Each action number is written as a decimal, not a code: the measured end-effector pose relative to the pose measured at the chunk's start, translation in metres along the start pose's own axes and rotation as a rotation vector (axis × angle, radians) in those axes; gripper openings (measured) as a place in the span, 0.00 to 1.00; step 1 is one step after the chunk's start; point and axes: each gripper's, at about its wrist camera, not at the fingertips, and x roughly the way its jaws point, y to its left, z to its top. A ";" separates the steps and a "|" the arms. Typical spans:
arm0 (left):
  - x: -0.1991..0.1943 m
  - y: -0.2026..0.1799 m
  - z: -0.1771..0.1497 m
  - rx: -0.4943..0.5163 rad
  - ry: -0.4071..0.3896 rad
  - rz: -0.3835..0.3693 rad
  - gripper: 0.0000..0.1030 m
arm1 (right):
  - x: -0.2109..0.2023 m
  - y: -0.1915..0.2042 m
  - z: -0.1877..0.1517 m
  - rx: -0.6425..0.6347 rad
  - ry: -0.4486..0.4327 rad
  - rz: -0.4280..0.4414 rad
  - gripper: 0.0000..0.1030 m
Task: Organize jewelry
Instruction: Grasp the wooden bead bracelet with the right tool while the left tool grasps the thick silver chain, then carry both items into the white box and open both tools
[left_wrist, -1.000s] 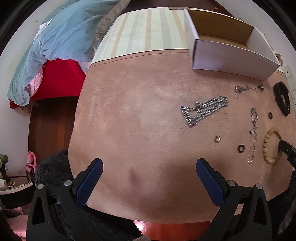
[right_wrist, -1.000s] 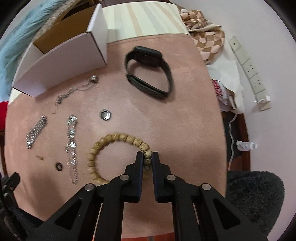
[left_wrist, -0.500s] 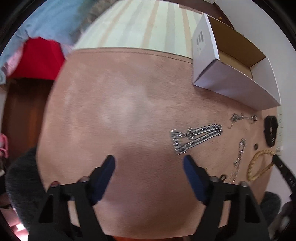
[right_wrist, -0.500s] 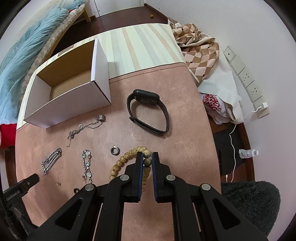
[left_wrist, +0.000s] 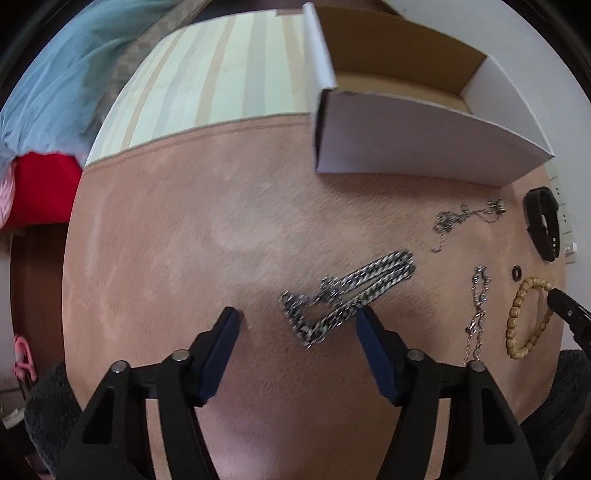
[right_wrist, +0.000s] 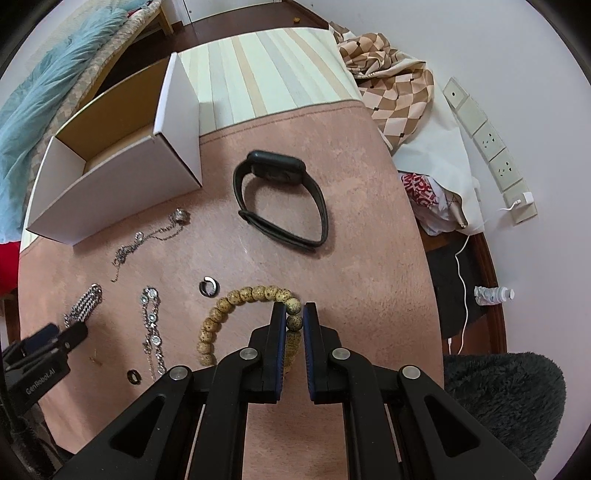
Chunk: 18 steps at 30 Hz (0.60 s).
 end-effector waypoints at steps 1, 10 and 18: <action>-0.002 -0.003 0.001 0.015 -0.012 -0.004 0.41 | 0.001 0.000 -0.001 -0.001 0.002 -0.001 0.09; -0.020 0.002 0.002 -0.041 -0.026 -0.094 0.06 | -0.015 0.004 -0.004 -0.013 -0.022 0.047 0.09; -0.078 0.024 -0.010 -0.072 -0.121 -0.151 0.06 | -0.055 0.017 0.002 -0.044 -0.082 0.138 0.09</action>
